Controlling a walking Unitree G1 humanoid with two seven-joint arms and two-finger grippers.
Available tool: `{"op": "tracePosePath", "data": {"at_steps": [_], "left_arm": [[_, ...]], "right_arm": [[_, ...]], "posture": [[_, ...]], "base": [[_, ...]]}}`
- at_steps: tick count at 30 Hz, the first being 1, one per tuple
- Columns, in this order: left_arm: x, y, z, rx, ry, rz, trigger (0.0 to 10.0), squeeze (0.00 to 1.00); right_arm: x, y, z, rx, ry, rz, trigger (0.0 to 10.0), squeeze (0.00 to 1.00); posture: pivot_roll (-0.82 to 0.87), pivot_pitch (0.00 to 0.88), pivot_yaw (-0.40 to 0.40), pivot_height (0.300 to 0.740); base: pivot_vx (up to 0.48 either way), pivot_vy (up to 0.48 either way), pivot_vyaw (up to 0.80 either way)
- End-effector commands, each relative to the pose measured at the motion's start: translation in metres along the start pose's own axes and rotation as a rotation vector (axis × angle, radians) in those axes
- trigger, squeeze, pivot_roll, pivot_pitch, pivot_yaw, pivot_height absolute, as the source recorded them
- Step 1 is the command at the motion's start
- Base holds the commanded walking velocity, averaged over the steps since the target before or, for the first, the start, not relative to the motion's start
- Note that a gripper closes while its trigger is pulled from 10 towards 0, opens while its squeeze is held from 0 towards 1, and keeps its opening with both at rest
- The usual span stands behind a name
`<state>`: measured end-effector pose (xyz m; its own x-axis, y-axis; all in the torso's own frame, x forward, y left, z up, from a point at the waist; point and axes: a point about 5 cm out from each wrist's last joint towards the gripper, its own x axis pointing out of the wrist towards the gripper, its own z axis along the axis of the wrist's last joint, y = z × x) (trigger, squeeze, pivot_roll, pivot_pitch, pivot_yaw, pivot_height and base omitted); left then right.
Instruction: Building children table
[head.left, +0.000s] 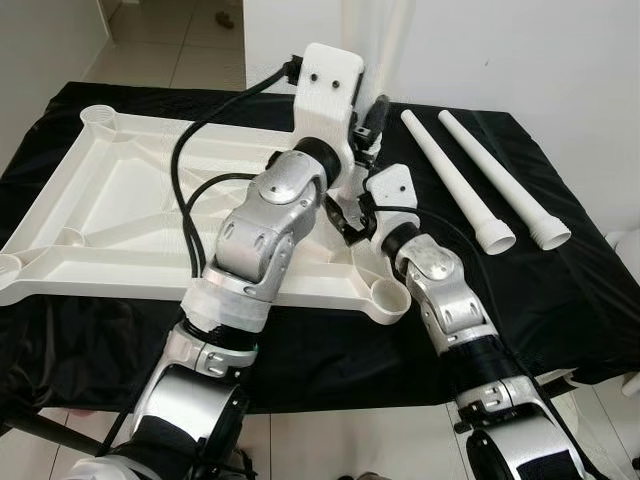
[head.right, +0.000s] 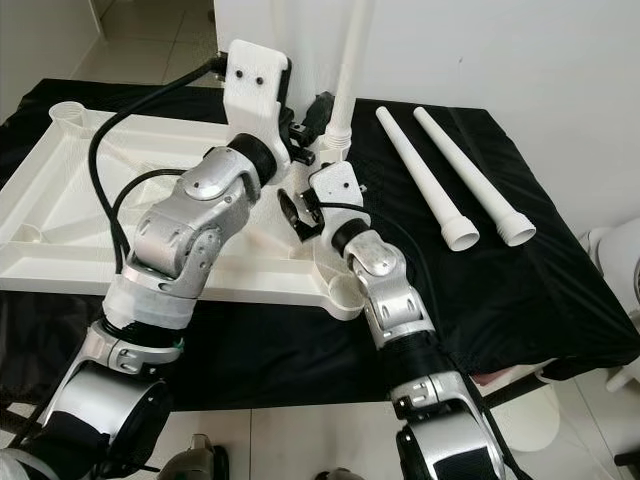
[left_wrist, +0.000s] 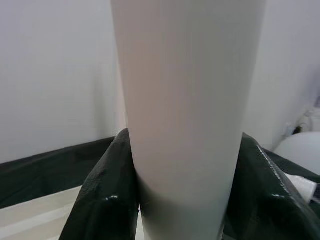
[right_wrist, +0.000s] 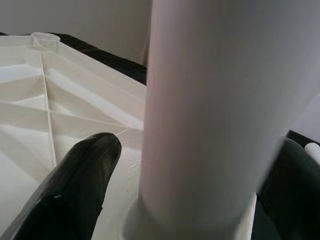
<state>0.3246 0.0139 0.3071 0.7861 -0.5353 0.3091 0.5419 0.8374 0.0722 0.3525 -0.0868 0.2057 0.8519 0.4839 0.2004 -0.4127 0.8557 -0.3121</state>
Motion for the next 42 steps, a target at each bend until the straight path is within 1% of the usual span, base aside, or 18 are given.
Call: {"op": "tracePosePath", "data": {"at_steps": [1,4,10,11,12,13,14,15,18,19,23,24,33,35,36,40,41,42], "left_arm": [[0.0,-0.005,0.005,0.011,-0.03,0.005,10.0,0.0],[0.0,-0.009,0.007,0.022,-0.038,-0.005,10.0,0.0],[0.0,-0.01,0.006,0.023,-0.036,-0.004,10.0,0.0],[0.0,-0.01,0.006,0.023,-0.036,-0.003,10.0,0.0],[0.0,-0.01,0.006,0.025,-0.036,-0.003,10.0,0.0],[0.0,-0.01,0.006,0.026,-0.036,-0.004,10.0,0.0],[0.001,-0.01,0.006,0.025,-0.037,-0.004,10.0,0.0],[0.001,-0.01,0.007,0.027,-0.038,-0.005,10.0,0.0],[0.001,-0.01,0.007,0.029,-0.04,-0.005,10.0,0.0],[0.001,-0.01,0.007,0.029,-0.04,-0.005,10.0,0.0],[0.002,-0.011,0.007,0.028,-0.039,-0.006,10.0,0.0],[0.002,-0.012,0.007,0.029,-0.038,-0.008,10.0,0.0],[0.003,-0.013,0.005,0.026,-0.021,-0.009,10.0,0.0],[0.002,-0.016,0.003,-0.005,-0.023,-0.026,10.0,0.0],[0.001,-0.017,0.002,-0.023,-0.023,-0.035,10.0,1.0],[-0.001,-0.017,0.003,-0.047,-0.03,-0.053,10.0,1.0],[-0.001,-0.017,0.004,-0.056,-0.036,-0.055,10.0,1.0],[-0.001,-0.016,0.005,-0.062,-0.042,-0.056,10.0,1.0]], "right_arm": [[-0.001,-0.002,-0.005,0.0,0.027,-0.007,10.0,0.0],[0.001,-0.003,-0.001,-0.003,0.018,-0.006,10.0,0.0],[0.001,-0.003,0.002,-0.015,0.005,0.001,10.0,0.0],[0.001,-0.003,0.002,-0.017,0.005,0.001,8.7,0.0],[0.002,-0.003,0.002,-0.023,0.003,0.001,8.5,0.0],[0.002,-0.003,0.002,-0.027,0.001,0.002,8.5,0.0],[0.002,-0.003,0.002,-0.03,0.0,0.005,9.1,0.0],[0.002,-0.003,0.003,-0.03,-0.001,0.006,5.2,0.0],[0.002,-0.002,0.003,-0.029,-0.002,0.006,5.2,0.0],[0.002,-0.002,0.003,-0.031,-0.002,0.006,2.2,0.0],[0.002,-0.003,0.003,-0.033,0.0,0.007,2.4,0.0],[0.001,-0.003,0.003,-0.029,-0.001,0.009,0.0,0.0],[0.002,-0.008,0.002,-0.016,-0.003,-0.037,0.0,0.0],[0.002,-0.009,0.002,-0.015,-0.008,-0.056,0.0,0.0],[0.002,-0.009,0.002,0.001,-0.009,-0.07,0.0,0.0],[0.003,-0.009,0.002,0.016,-0.007,-0.086,0.0,0.0],[0.003,-0.009,0.001,0.019,-0.005,-0.094,3.1,0.0],[0.003,-0.01,0.001,0.021,-0.003,-0.101,5.9,0.0]], "posture": [[0.09,0.042,-0.086,0.74],[0.1,0.04,-0.088,0.74],[0.1,0.041,-0.089,0.74],[0.1,0.041,-0.089,0.74],[0.1,0.042,-0.09,0.74],[0.1,0.042,-0.09,0.74],[0.1,0.043,-0.089,0.74],[0.1,0.042,-0.09,0.74],[0.1,0.042,-0.09,0.74],[0.1,0.042,-0.09,0.74],[0.1,0.043,-0.089,0.74],[0.1,0.045,-0.088,0.74],[0.1,0.048,-0.088,0.74],[0.1,0.049,-0.087,0.74],[0.1,0.049,-0.086,0.74],[0.1,0.049,-0.086,0.74],[0.1,0.049,-0.086,0.74],[0.1,0.05,-0.085,0.74]], "base": [[0.0,0.0,0.0],[0.0,0.0,0.0],[0.0,0.0,0.0],[0.0,0.0,0.0],[0.0,0.0,0.0],[0.0,0.0,0.0],[0.0,0.0,0.0],[0.0,0.0,0.0],[0.0,0.0,0.0],[0.0,0.0,0.0],[0.0,0.0,0.0],[0.0,0.0,0.0],[0.0,0.0,0.0],[0.0,0.0,0.0],[0.0,0.0,0.0],[0.0,0.0,0.0],[0.0,0.0,0.0],[0.0,0.0,0.0]]}}
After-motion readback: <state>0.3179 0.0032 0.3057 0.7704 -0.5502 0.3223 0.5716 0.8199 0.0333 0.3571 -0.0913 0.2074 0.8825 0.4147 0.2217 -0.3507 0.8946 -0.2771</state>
